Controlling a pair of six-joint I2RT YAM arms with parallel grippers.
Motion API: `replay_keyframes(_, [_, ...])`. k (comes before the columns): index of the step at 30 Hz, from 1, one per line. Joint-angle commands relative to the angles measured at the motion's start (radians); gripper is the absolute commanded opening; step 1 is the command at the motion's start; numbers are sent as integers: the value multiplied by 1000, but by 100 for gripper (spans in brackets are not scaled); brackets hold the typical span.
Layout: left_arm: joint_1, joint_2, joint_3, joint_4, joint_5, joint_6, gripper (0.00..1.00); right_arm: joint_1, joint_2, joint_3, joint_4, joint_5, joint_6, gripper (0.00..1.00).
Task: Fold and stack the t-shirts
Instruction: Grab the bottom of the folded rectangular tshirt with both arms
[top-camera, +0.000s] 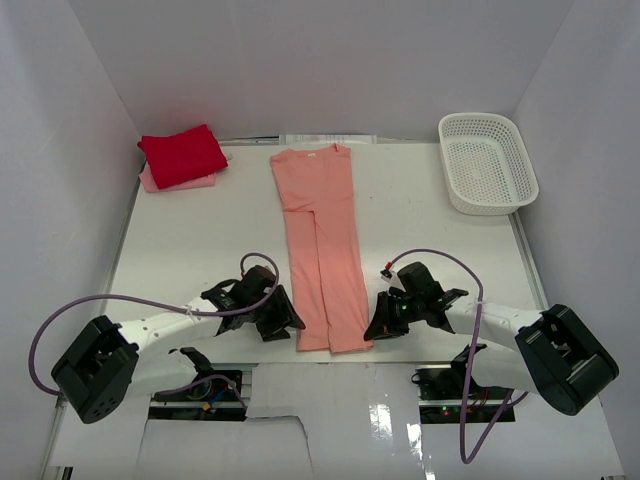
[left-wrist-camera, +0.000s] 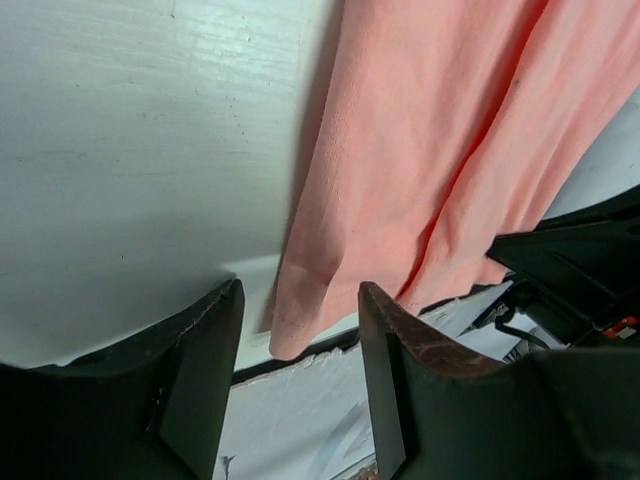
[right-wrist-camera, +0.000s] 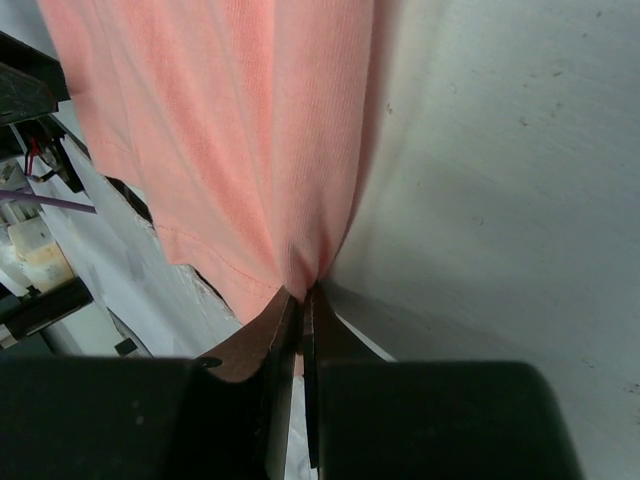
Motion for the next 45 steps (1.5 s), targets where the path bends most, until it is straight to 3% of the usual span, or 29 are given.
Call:
replay_keyframes(1, [6, -23, -41, -19, 10, -9, 61, 0, 16, 9, -14, 8, -14, 8])
replay_keyframes(12, [8, 57, -111, 137, 98, -23, 60, 0, 21, 14, -16, 5, -16, 8])
replay_keyframes(16, [8, 63, -134, 168, 109, -34, 52, 0, 21, 15, -17, 5, -16, 8])
replay_keyframes(19, [6, 51, -163, 200, 112, -46, 40, 0, 21, 17, -20, 2, -17, 8])
replay_keyframes(20, [8, 51, -168, 209, 115, -48, 28, 0, 22, 18, -22, 1, -19, 8])
replay_keyframes(27, [8, 146, -139, 255, 158, -10, 0, 0, 25, 24, -11, -24, -30, 8])
replay_keyframes(37, [26, 103, -46, 140, 155, 79, 0, 0, -24, 44, -56, -64, -37, 8])
replay_keyframes(45, [100, 8, 66, -19, 174, 132, 0, 0, -91, 169, -197, -52, -46, 8])
